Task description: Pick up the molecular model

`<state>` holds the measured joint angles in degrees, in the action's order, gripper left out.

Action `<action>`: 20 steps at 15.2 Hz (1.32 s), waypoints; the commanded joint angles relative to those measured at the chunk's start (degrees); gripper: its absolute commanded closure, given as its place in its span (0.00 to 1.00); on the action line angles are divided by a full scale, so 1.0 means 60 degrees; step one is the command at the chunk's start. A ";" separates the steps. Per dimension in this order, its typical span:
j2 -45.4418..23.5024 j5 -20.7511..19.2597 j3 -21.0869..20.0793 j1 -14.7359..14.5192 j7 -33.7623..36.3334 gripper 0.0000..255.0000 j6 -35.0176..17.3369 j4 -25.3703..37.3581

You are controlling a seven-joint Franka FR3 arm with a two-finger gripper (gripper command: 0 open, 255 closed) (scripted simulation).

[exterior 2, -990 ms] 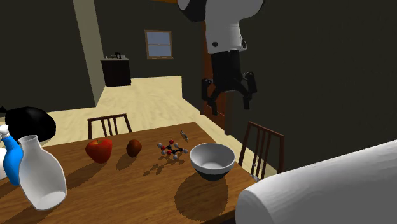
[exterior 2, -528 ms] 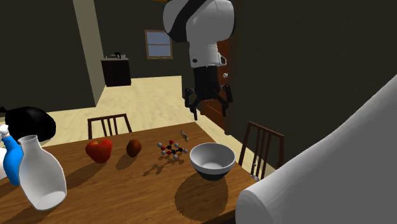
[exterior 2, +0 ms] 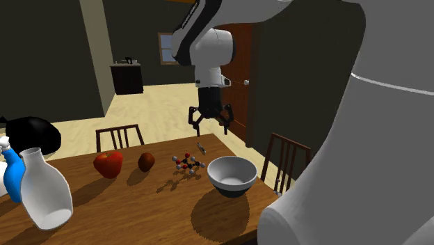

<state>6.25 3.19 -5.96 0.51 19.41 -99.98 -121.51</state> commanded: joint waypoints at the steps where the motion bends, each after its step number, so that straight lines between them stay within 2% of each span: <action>1: -0.0804 0.0109 -0.0061 -0.0041 0.0223 0.00 -0.0202 0.0525; 9: -0.4001 0.0400 -0.0111 -0.0152 0.0863 0.00 -0.0319 0.3334; 17: -0.7323 0.0645 -0.0104 -0.0298 0.1435 0.00 0.0370 0.7125; 20: -0.7475 0.0639 -0.0096 -0.0306 0.1394 0.00 0.0080 0.6983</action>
<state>-37.93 7.01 -6.53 -1.25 27.72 -99.14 -79.94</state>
